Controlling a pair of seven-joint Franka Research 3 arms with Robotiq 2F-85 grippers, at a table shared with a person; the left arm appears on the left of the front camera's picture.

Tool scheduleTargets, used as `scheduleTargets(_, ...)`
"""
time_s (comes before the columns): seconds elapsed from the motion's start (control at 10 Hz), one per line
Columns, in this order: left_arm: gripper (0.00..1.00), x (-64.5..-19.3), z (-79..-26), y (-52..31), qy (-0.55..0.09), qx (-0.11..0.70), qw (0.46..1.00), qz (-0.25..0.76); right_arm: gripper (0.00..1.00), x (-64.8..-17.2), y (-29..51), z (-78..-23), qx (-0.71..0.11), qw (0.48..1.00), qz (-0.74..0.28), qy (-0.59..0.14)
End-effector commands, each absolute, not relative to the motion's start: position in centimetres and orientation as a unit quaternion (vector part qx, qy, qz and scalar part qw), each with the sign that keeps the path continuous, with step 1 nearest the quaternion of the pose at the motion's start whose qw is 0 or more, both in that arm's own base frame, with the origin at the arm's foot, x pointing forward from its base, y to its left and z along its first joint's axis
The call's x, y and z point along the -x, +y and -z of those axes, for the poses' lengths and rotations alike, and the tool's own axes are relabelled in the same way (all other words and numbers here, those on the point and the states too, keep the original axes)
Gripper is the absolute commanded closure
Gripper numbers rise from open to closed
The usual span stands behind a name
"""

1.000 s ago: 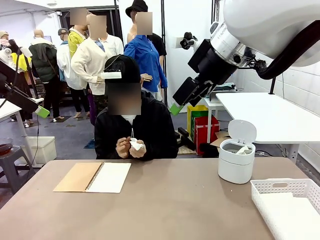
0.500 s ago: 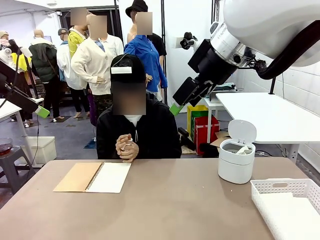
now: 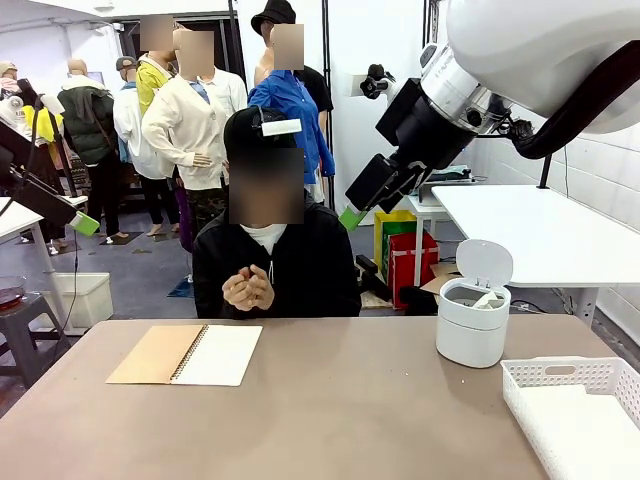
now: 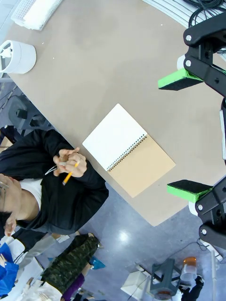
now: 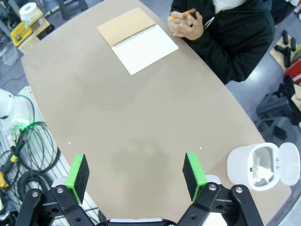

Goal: Sort the paper based on its condition.
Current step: If a person hands you a paper, place it in the Organizing basket , and if it's crumpled, put it in the Trash can.

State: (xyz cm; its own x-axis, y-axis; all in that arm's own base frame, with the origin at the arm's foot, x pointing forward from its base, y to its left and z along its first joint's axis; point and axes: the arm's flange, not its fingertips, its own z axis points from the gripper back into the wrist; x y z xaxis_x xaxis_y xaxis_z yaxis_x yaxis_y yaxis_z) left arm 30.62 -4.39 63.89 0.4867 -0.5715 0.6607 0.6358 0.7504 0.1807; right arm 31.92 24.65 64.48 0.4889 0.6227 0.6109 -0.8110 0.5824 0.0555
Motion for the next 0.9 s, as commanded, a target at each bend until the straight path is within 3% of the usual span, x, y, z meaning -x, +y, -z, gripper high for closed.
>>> scheduleTargets(0.0,0.0,-30.63,-63.81,-4.4,-0.364,0.044,0.862,0.35,0.0,-31.95,24.64,-64.49,-0.171,0.846,-0.422,-0.276)
scheduleTargets(0.8,0.0,-30.63,-63.81,-4.4,-0.364,0.044,0.862,0.35,0.0,-31.95,24.64,-64.49,-0.171,0.846,-0.422,-0.276)
